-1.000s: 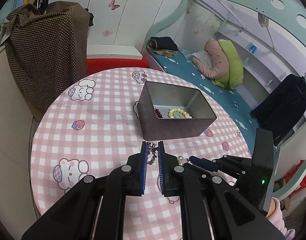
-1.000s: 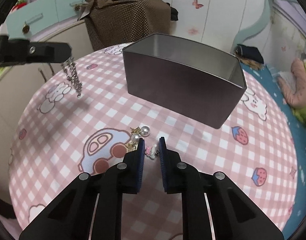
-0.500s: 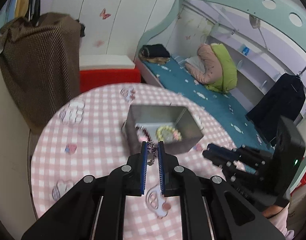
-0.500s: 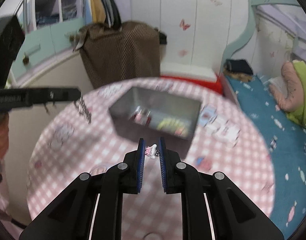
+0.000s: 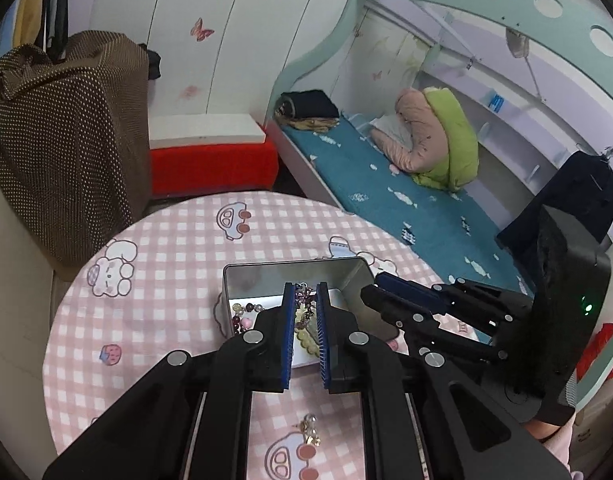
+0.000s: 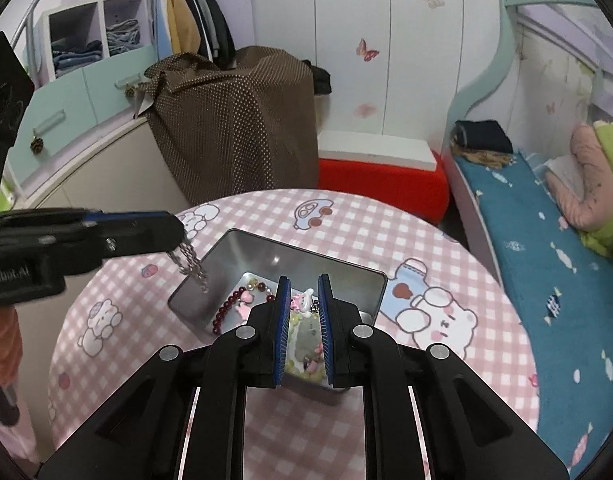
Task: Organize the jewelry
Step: 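Carry the silver chain and pink charm into the grey tin and release, then move both open grippers back to the pearl earrings on the cloth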
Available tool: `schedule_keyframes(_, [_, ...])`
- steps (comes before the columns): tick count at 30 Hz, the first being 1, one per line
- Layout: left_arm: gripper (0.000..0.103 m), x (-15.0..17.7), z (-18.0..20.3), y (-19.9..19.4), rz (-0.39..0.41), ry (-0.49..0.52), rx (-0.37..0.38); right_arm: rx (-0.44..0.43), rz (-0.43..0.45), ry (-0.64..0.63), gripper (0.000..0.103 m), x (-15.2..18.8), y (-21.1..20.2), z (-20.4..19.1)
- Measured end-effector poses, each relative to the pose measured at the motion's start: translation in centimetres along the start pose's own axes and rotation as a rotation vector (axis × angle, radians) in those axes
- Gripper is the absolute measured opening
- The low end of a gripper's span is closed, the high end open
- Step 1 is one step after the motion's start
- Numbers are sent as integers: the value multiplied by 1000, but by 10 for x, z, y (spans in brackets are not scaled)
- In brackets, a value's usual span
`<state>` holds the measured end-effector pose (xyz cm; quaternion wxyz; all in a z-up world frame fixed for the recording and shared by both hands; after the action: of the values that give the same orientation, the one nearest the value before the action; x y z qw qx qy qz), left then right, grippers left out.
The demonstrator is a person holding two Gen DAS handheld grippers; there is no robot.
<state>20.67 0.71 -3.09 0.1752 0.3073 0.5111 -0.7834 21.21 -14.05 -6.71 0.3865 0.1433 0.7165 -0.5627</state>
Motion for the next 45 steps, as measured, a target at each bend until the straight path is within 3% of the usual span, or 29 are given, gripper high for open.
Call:
schedule_keyframes(7, [9,-2,0,19,-33,16,-15,-32,-15,35,17,-7,6,9])
schedule_keyframes(9, [9,-2,0,21,-35,19,-21,-8,-17,30,24,-8,4,12])
schedule_keyframes(11, [9,-2,0,22,-37,15,-24,10,-9,34,64,-8,0,14])
schedule_keyframes(12, [9,-3,0,23,-38,15,-27,27,4,39,76,-8,-3,16])
schedule_keyframes(16, [13,-1,1,24,-50,23,-61,75,21,34,76,-3,-16,21])
schedule_keyframes(17, [17,0,1,23,-49,26,-60,88,20,33,76,0,-19,22])
schedule_keyframes(19, [37,1,0,18,-34,27,-69,113,20,36,76,7,-25,24])
schedule_keyframes(20, [39,2,0,16,-28,26,-79,116,21,38,76,10,-29,25])
schedule_keyframes(23, [39,5,-4,10,-25,24,-89,119,27,35,76,23,-41,19])
schedule_keyframes(26, [39,9,-7,0,-13,31,-94,67,22,-24,76,39,-48,-2])
schedule_keyframes(31, [39,24,-19,-15,-13,24,-129,-16,-55,-118,76,62,-25,-46])
schedule_keyframes(40, [39,67,-43,-31,-56,19,-195,-44,-190,-151,44,94,24,-77])
schedule_keyframes(45, [39,89,-45,-23,-104,26,-211,-68,-202,-146,16,103,32,-81])
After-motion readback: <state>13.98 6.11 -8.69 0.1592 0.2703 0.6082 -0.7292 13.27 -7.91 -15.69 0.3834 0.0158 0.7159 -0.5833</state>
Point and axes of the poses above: each gripper's, at about its wrist camera, not at the fingertips, and y roughly the way its jaws point, z to its right, x to its underside, the point moved 2 cm from there along y, roughly the way its jaws point, and after that the axes turned 1 degree about -z, right-handed, at the moved point
